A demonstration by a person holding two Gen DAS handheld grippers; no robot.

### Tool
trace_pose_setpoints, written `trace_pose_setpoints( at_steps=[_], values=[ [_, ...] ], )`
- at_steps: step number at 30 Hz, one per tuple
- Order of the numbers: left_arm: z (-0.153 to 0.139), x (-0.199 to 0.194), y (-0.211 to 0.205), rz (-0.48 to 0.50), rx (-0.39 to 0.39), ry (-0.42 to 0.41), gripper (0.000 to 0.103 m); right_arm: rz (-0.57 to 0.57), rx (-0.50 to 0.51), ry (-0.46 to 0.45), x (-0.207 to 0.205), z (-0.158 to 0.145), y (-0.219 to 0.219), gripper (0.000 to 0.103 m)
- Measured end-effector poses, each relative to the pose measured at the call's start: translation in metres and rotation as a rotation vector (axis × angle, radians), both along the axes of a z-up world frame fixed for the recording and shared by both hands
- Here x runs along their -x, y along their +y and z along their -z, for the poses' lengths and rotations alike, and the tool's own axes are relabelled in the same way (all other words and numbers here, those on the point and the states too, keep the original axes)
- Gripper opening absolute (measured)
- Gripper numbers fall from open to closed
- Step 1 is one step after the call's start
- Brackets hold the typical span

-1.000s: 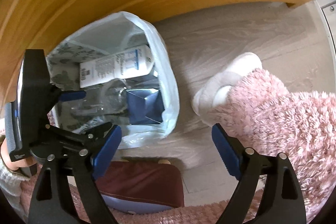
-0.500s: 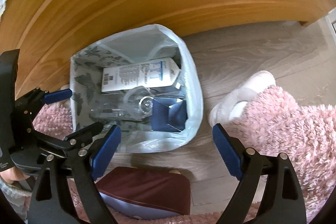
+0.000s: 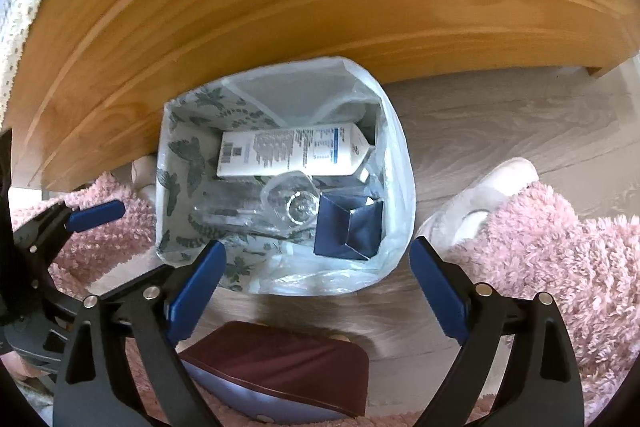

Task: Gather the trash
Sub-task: 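Open the left tool and release the clear bottle into the bag, then raise both tools out of the bin back toward the bed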

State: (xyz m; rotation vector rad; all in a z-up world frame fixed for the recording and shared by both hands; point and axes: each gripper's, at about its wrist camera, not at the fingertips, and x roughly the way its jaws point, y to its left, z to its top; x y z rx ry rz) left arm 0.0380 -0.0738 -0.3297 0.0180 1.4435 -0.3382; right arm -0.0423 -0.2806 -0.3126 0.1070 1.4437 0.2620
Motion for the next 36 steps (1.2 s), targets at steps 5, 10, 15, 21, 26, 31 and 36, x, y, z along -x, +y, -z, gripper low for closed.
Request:
trace_pose_setpoints(
  at_steps=[5, 10, 15, 21, 26, 31, 36],
  values=[
    [-0.009, 0.010, 0.016, -0.079, -0.001, -0.052, 0.095, 0.018, 0.019, -0.055, 0.006, -0.012, -0.004, 0.089],
    [-0.013, 0.015, 0.029, -0.148, 0.015, -0.126, 0.095, 0.064, 0.030, -0.100, 0.013, -0.020, -0.011, 0.089],
    [-0.014, 0.010, 0.034, -0.181, 0.050, -0.163, 0.095, 0.096, 0.031, -0.104, 0.014, -0.019, -0.014, 0.089],
    [-0.019, 0.010, 0.033, -0.177, 0.057, -0.206, 0.095, 0.103, 0.056, -0.140, 0.016, -0.023, -0.013, 0.089],
    [-0.024, 0.014, 0.032, -0.170, 0.071, -0.228, 0.095, 0.095, 0.072, -0.158, 0.017, -0.025, -0.011, 0.089],
    [-0.034, 0.016, 0.030, -0.160, 0.080, -0.267, 0.095, 0.078, 0.089, -0.191, 0.019, -0.030, -0.006, 0.089],
    [-0.037, 0.017, 0.029, -0.161, 0.088, -0.283, 0.095, 0.067, 0.106, -0.195, 0.019, -0.031, -0.004, 0.089]
  ],
)
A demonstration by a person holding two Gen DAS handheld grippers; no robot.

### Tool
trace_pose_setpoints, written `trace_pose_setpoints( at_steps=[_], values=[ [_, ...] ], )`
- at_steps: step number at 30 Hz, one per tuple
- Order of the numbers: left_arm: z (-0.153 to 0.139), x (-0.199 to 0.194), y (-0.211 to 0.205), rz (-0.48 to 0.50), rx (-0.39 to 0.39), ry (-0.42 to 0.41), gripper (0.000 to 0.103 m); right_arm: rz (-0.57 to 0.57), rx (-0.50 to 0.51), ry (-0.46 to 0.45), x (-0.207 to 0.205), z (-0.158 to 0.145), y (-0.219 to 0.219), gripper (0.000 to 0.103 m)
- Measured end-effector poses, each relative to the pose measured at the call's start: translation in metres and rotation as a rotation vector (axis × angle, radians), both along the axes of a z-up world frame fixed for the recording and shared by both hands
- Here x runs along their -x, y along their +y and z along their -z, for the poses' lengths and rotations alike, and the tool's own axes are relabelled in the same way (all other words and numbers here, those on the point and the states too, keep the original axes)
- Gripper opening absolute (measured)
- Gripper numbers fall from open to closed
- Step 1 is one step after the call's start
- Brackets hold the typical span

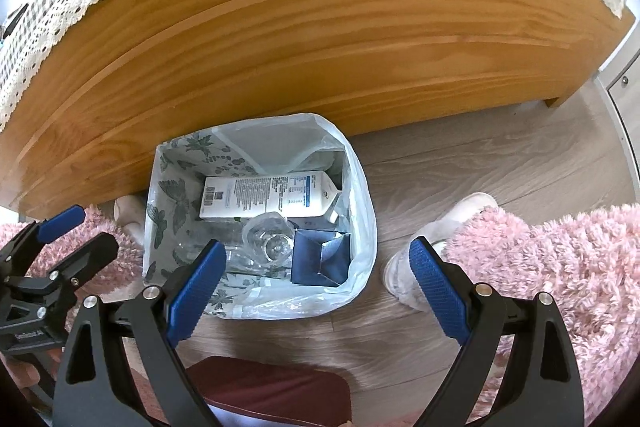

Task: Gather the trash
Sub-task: 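Raise both tools out of the bin back toward the bed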

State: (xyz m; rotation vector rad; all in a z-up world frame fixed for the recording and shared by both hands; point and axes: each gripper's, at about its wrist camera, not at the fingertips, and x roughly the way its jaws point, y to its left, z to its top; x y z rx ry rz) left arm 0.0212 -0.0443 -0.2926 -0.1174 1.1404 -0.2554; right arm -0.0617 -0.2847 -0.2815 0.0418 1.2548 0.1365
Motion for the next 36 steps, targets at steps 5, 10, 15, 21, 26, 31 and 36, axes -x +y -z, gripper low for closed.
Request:
trace_pose_setpoints(
  at_steps=[5, 10, 15, 21, 26, 31, 36],
  values=[
    [-0.004, 0.001, 0.002, -0.008, 0.011, -0.015, 0.095, -0.006, 0.008, -0.024, 0.002, -0.005, 0.003, 0.089],
    [-0.018, 0.004, 0.006, -0.021, 0.021, -0.070, 0.095, -0.016, 0.012, -0.089, 0.006, -0.018, 0.008, 0.089],
    [-0.035, 0.007, 0.010, -0.032, 0.041, -0.132, 0.095, -0.029, 0.019, -0.195, 0.012, -0.039, 0.012, 0.089],
    [-0.050, 0.008, 0.009, -0.026, 0.051, -0.187, 0.095, -0.024, -0.002, -0.319, 0.017, -0.059, 0.007, 0.089],
    [-0.070, 0.007, 0.010, -0.026, 0.057, -0.240, 0.095, -0.014, -0.017, -0.457, 0.021, -0.083, 0.000, 0.089],
    [-0.091, -0.001, 0.014, -0.036, 0.059, -0.287, 0.095, 0.009, -0.034, -0.608, 0.025, -0.106, -0.005, 0.095],
    [-0.106, -0.011, 0.018, -0.045, 0.051, -0.323, 0.095, 0.030, -0.062, -0.719, 0.019, -0.122, -0.011, 0.095]
  ],
)
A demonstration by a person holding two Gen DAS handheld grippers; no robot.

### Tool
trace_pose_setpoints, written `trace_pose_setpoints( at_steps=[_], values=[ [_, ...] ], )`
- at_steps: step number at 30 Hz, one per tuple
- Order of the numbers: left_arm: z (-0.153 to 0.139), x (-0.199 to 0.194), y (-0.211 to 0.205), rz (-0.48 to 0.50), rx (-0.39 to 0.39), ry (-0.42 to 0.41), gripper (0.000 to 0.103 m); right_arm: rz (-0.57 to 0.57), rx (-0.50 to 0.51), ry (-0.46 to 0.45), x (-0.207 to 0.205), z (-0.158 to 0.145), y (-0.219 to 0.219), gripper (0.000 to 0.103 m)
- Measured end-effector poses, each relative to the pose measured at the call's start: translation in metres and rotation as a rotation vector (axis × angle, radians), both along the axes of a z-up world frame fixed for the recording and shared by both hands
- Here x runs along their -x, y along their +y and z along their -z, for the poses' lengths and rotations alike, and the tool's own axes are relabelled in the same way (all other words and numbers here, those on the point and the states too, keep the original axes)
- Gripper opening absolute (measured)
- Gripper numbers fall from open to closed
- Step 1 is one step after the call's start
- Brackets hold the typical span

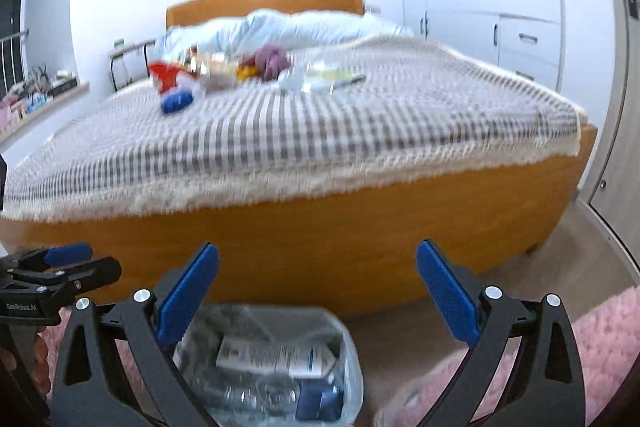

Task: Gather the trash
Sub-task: 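Raise both tools out of the bin back toward the bed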

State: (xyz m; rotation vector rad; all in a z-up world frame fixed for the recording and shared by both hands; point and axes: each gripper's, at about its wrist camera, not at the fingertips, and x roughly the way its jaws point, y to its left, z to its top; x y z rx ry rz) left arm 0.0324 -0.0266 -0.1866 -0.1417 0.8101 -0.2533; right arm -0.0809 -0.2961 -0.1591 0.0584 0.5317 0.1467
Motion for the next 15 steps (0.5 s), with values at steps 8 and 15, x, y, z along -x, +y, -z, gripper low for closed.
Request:
trace_pose_setpoints(
  at_steps=[8, 15],
  values=[
    [-0.024, -0.023, -0.002, 0.007, -0.022, -0.067, 0.095, -0.161, -0.091, -0.048, -0.038, -0.023, -0.008, 0.095],
    [-0.039, -0.052, -0.005, -0.001, -0.030, -0.107, 0.095, -0.163, -0.125, -0.272, -0.053, -0.056, -0.019, 0.095]
  ],
)
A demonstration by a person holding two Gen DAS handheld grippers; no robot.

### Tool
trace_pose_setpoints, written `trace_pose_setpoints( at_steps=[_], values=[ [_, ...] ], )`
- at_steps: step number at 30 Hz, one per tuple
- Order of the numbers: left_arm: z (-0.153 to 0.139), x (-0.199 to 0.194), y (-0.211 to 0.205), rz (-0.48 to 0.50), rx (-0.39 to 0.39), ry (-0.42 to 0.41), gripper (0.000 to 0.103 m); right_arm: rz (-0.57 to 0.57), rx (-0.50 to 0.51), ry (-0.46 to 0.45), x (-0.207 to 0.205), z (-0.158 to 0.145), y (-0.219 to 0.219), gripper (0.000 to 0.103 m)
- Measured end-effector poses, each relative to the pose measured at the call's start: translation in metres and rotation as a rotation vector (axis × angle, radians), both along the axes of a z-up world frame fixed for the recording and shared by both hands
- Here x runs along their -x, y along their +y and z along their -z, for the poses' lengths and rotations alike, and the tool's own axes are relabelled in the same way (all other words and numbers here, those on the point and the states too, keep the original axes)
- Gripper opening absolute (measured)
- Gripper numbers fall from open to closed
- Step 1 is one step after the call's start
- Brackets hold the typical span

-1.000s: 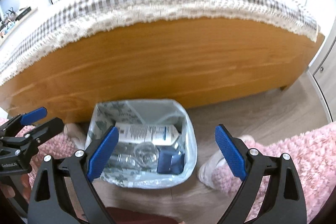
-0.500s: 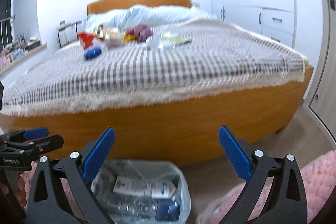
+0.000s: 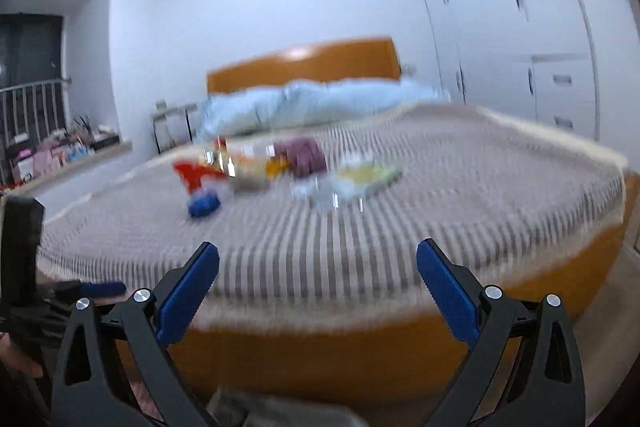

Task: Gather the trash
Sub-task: 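Raise both tools out of the bin back toward the bed, then close the left tool on the blue cap while the right tool grasps the clear plastic cup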

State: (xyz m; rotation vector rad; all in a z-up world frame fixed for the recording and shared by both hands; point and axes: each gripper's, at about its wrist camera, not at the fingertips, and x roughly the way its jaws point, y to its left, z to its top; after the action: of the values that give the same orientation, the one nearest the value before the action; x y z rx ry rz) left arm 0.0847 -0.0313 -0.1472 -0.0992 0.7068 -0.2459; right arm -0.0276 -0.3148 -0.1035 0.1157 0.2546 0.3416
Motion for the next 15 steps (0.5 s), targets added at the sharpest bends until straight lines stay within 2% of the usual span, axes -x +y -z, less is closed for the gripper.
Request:
trace_pose_setpoints(
  at_steps=[4, 8, 12, 15],
  values=[
    [-0.010, -0.021, -0.002, -0.009, -0.018, -0.033, 0.095, -0.026, 0.094, -0.050, -0.022, -0.014, 0.010, 0.095],
    [-0.021, -0.044, -0.005, -0.024, -0.032, -0.066, 0.095, -0.040, 0.111, -0.051, -0.048, -0.021, 0.014, 0.095],
    [-0.032, -0.068, -0.006, -0.030, -0.034, -0.089, 0.095, -0.005, 0.113, -0.032, -0.081, -0.025, 0.015, 0.095],
    [-0.037, -0.087, -0.007, -0.043, -0.046, -0.106, 0.095, 0.049, 0.117, 0.027, -0.106, -0.020, 0.012, 0.095]
  ],
)
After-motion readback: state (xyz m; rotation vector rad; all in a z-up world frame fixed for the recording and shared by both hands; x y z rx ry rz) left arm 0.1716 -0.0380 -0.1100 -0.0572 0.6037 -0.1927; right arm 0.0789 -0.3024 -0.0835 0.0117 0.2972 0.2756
